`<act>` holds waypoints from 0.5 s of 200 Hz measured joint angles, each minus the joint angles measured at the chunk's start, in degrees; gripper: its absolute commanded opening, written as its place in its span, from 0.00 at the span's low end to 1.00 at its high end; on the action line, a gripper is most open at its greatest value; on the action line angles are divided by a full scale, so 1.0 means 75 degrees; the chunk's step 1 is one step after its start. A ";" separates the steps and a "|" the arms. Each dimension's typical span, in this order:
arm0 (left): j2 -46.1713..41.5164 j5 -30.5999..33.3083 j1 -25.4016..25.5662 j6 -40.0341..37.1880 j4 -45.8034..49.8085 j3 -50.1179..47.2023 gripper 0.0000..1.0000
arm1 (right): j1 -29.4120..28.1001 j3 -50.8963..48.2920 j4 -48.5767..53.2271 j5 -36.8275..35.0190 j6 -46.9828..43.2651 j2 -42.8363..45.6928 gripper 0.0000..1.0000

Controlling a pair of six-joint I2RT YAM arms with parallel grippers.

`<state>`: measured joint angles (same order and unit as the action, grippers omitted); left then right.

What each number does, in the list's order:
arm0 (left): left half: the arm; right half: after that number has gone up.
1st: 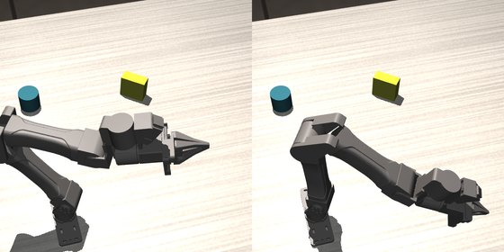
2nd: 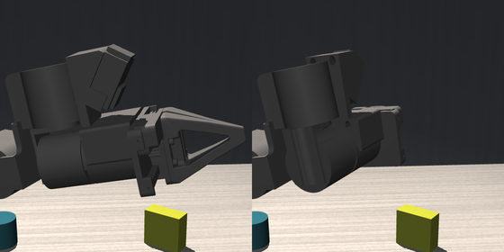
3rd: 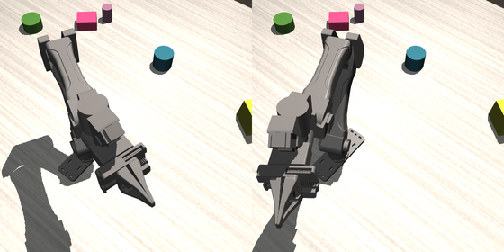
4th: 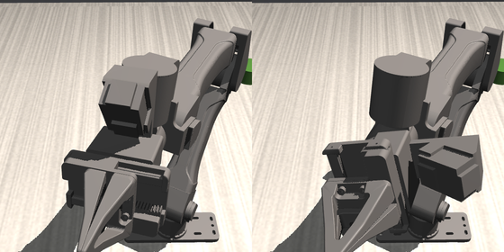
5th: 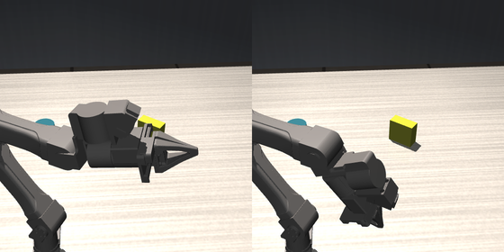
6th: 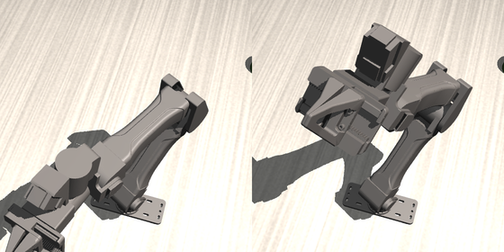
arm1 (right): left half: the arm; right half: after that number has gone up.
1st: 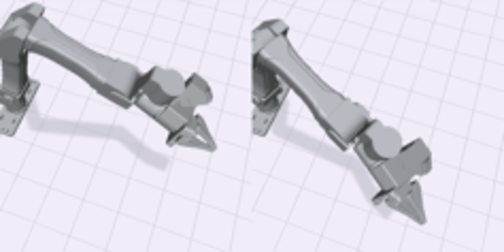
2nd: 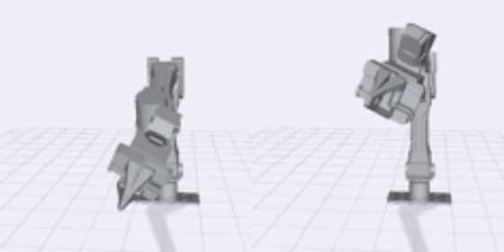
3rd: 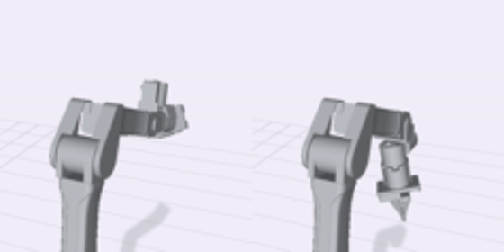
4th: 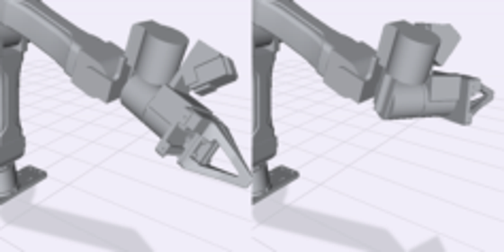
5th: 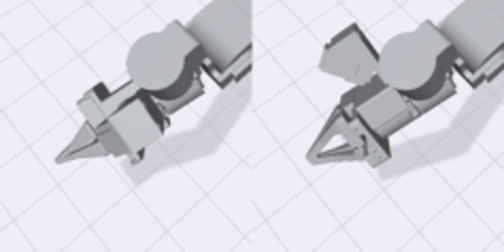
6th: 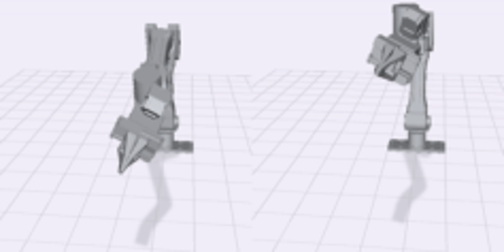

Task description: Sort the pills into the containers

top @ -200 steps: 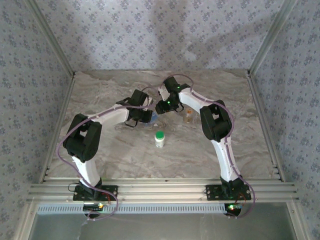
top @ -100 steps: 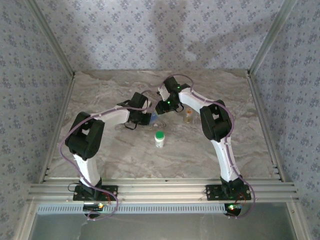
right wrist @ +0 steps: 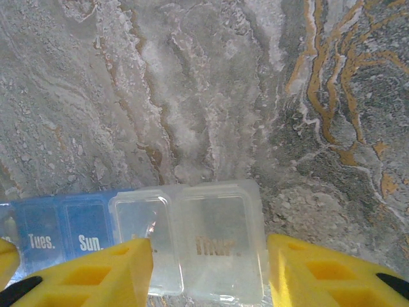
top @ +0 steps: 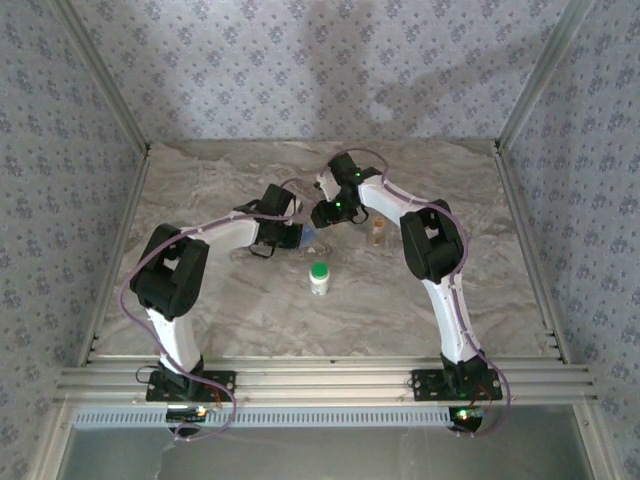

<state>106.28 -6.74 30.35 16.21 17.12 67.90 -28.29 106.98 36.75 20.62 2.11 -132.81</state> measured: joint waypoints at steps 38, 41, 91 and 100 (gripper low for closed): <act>-0.0361 0.0017 -0.0079 -0.0294 0.0437 0.0178 0.39 | 0.0006 -0.0003 -0.0058 0.0321 -0.0006 -0.0050 0.50; -0.0391 0.0017 -0.0096 -0.0338 0.0452 0.0204 0.39 | 0.0006 -0.0003 -0.0070 0.0367 -0.0006 -0.0052 0.50; -0.0810 0.0315 -0.0221 -0.2098 0.0300 0.0280 0.49 | 0.0012 -0.0029 -0.0154 0.0804 -0.0023 -0.0125 0.47; -0.0784 0.0434 -0.0175 -0.2448 0.0344 0.0306 0.54 | 0.0020 -0.0029 -0.0157 0.0860 -0.0026 -0.0140 0.47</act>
<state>100.40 -3.49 29.04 -2.15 19.70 70.19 -28.14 106.76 35.57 27.07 1.91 -133.86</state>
